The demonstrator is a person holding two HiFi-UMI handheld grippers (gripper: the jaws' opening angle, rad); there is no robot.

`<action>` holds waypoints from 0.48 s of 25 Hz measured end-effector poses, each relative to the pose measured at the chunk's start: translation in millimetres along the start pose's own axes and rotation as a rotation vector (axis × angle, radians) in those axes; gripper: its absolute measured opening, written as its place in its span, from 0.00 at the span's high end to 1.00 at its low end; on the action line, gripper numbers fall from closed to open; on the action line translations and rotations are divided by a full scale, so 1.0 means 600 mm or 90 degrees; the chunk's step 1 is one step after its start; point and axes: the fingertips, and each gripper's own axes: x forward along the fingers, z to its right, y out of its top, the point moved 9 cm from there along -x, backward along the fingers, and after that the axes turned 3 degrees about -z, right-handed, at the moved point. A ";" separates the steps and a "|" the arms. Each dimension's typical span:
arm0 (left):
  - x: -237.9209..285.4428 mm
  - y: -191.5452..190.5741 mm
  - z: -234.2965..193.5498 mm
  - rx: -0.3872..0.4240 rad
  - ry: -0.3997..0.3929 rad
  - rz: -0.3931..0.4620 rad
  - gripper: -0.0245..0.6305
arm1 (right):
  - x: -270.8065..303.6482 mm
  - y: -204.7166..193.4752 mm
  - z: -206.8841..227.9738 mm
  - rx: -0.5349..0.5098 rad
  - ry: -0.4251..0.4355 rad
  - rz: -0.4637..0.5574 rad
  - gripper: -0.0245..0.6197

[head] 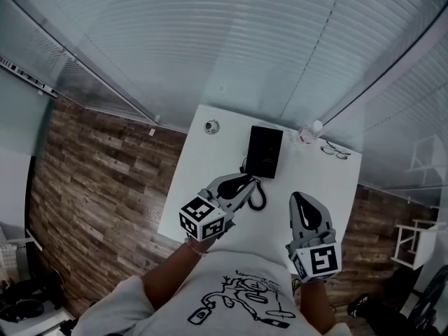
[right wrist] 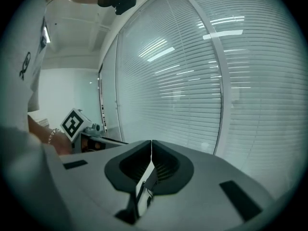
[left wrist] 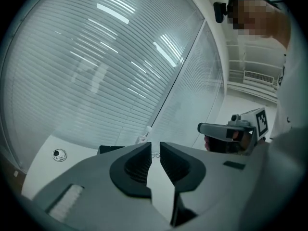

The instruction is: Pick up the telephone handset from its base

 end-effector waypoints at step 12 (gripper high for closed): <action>0.073 -0.048 -0.112 -0.034 0.037 -0.060 0.89 | 0.054 -0.027 0.033 0.029 0.005 -0.040 0.95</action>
